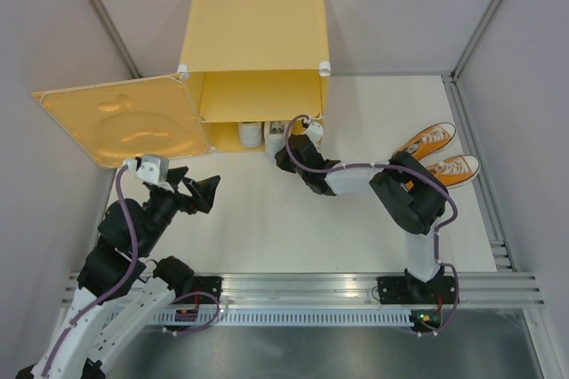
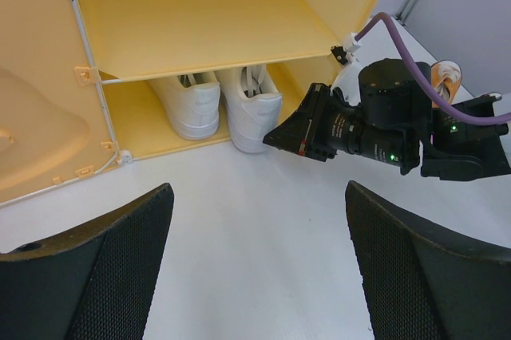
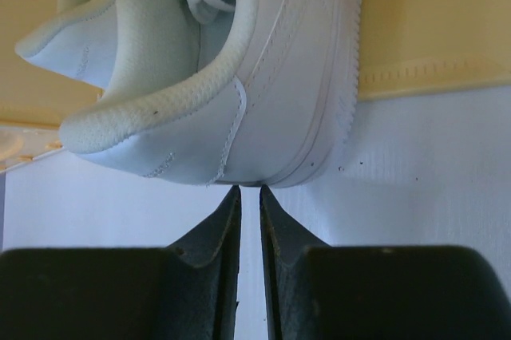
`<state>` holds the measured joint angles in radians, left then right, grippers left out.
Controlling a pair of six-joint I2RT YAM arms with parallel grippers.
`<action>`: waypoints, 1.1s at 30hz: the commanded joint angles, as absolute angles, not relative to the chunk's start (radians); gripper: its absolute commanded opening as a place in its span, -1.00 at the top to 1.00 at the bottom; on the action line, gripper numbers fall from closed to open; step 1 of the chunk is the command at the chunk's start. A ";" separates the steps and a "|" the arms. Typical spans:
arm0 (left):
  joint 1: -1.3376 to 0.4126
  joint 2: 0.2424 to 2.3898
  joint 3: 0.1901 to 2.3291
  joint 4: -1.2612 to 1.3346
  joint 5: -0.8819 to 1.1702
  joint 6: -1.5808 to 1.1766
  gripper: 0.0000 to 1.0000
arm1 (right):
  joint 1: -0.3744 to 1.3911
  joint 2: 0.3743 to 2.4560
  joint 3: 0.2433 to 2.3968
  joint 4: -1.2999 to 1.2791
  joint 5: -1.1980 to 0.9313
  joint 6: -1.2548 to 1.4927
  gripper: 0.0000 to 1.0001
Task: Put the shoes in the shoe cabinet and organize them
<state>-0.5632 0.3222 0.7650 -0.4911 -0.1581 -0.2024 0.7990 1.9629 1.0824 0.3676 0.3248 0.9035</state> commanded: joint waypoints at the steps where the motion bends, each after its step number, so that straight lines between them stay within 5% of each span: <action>1: -0.568 0.333 0.764 -0.454 -0.173 -0.178 -0.82 | 0.767 1.980 1.123 0.422 0.308 0.896 0.62; 33: -0.568 0.339 0.765 -0.454 -0.163 -0.178 -0.82 | 0.661 1.983 1.284 0.336 0.294 0.868 0.64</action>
